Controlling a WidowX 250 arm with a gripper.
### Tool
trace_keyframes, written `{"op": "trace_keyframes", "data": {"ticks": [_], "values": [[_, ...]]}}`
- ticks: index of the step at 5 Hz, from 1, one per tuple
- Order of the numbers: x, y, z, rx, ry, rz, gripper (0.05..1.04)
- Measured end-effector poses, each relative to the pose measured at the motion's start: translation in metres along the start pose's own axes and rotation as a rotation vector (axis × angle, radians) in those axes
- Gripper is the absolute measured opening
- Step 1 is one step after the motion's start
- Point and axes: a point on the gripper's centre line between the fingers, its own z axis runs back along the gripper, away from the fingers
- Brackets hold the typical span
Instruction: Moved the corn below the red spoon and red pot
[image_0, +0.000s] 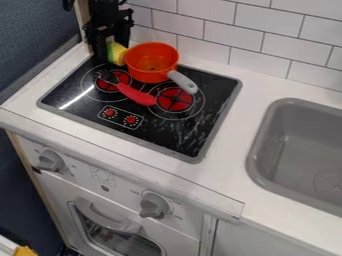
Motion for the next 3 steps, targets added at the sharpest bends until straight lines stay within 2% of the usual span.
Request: {"op": "trace_keyframes", "data": {"ticks": [2,3], "values": [[0.0,-0.005,0.0,-0.031,0.003,0.017,0.725],[0.01,-0.001,0.013,-0.017,-0.018,0.104,0.725]]}}
